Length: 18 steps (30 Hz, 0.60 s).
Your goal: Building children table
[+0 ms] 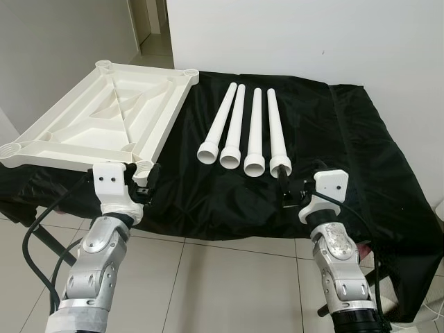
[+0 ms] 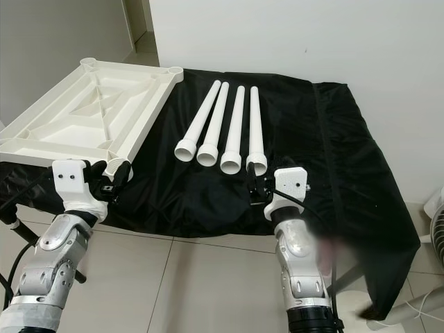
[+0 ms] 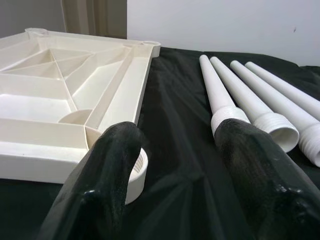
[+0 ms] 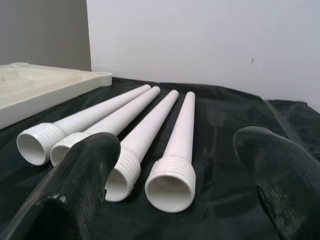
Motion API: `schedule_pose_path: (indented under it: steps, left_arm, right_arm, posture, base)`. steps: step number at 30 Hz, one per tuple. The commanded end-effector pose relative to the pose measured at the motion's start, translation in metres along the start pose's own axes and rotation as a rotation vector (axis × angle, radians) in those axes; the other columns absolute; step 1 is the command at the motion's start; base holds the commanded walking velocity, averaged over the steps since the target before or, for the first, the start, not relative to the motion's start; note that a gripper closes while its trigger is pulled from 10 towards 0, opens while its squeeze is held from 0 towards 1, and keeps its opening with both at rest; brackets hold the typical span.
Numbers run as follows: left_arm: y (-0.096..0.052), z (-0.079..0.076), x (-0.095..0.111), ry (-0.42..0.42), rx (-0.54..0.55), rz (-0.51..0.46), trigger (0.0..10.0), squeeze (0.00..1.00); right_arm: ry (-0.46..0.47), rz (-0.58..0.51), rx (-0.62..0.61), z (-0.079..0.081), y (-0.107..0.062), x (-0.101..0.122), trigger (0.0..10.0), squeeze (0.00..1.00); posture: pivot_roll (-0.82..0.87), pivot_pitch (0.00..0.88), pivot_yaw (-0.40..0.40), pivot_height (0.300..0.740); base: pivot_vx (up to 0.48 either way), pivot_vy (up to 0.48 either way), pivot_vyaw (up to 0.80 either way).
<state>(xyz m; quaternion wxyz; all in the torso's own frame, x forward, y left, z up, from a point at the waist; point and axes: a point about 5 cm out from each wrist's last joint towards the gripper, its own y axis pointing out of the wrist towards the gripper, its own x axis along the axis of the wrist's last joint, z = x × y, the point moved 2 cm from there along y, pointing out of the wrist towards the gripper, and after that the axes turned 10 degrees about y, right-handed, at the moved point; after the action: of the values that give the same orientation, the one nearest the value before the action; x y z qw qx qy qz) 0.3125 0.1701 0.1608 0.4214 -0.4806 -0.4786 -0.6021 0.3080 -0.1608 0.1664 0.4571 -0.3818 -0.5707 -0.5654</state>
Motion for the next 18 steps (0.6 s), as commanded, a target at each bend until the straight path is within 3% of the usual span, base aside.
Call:
schedule_pose_path:
  steps: [1, 18]
  left_arm:
    - [0.0004, 0.0026, 0.0011, 0.009, 0.011, -0.008, 10.0, 0.00]
    - [-0.0006, 0.0016, 0.0022, 0.001, 0.020, -0.020, 10.0, 0.00]
  right_arm:
    - [-0.006, -0.012, 0.011, 0.0023, 0.0022, 0.0013, 10.0, 0.00]
    - [-0.037, -0.015, 0.033, 0.0050, 0.0048, 0.0014, 10.0, 0.00]
  posture:
    - [-0.03, 0.004, 0.012, 0.740]
    - [-0.02, 0.002, 0.000, 0.740]
  base:
    - [0.255, 0.000, 0.00]
    - [0.279, 0.000, 0.00]
